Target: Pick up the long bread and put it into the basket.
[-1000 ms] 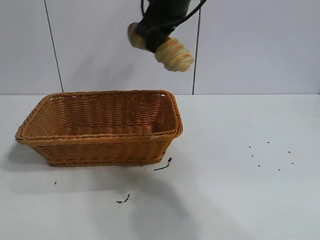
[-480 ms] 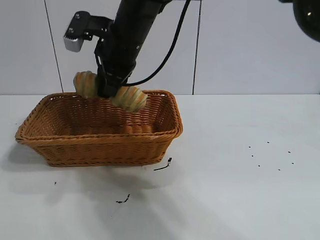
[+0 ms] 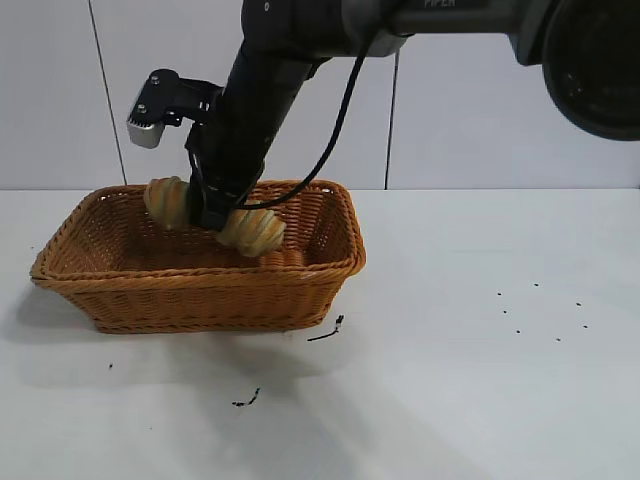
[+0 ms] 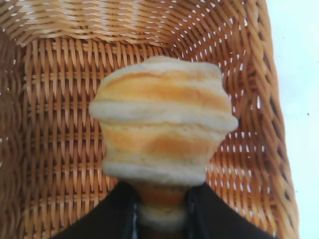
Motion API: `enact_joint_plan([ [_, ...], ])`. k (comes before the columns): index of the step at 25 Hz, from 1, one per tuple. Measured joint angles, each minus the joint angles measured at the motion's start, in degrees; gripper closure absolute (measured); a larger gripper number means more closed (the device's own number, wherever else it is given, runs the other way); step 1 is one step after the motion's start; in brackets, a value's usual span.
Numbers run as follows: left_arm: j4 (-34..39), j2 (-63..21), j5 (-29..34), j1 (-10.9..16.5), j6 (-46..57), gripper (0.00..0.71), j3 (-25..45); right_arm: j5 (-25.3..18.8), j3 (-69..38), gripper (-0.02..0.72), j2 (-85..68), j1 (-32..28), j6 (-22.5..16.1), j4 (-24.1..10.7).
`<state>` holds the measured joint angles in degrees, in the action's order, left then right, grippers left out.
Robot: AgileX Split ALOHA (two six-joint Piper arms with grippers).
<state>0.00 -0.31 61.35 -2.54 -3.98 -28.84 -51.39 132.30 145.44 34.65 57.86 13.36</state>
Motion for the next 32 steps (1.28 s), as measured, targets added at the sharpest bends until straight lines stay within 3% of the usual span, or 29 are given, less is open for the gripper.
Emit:
enact_joint_plan([
  [4, 0.0, 0.0, 0.0, 0.0, 0.0, 0.014, 0.0, 0.4, 0.0, 0.101, 0.0, 0.0, 0.0, 0.1],
  [9, 0.0, 0.0, 0.0, 0.0, 0.0, 0.014, 0.0, 0.3, 0.0, 0.094, -0.8, 0.0, -0.1, 0.2],
  [11, 0.0, 0.0, 0.0, 0.0, 0.0, 0.014, 0.0, 0.0, 0.0, 0.094, -1.9, 0.0, -2.1, 0.2],
  [12, 0.0, 0.0, 0.0, 0.0, 0.0, 0.014, 0.0, 0.0, 0.0, 0.094, -2.8, 0.0, -4.5, 0.3],
  [14, 0.0, 0.0, 0.0, 0.0, 0.0, 0.014, 0.0, -0.2, 0.0, 0.094, -4.9, 0.0, -12.9, 0.3],
  [17, 0.0, 0.0, 0.0, 0.0, 0.0, 0.014, 0.0, -0.5, 0.0, 0.094, -7.9, -0.2, -31.2, -1.2],
  [20, 0.0, 0.0, 0.0, 0.0, 0.0, 0.014, 0.0, -2.4, 0.2, 0.094, -10.2, -0.7, -45.3, -6.5],
  [22, 0.0, 0.0, 0.0, 0.0, 0.0, 0.014, 0.0, -4.5, 0.2, 0.094, -11.1, -1.8, -51.6, -10.4],
  [26, 0.0, 0.0, 0.0, 0.0, 0.0, 0.014, 0.0, -7.9, 0.2, 0.094, -11.9, -5.8, -57.9, -13.9],
  [32, 0.0, 0.0, 0.0, 0.0, 0.0, 0.014, 0.0, -9.6, 0.2, 0.094, -11.9, -17.6, -58.4, -13.7],
])
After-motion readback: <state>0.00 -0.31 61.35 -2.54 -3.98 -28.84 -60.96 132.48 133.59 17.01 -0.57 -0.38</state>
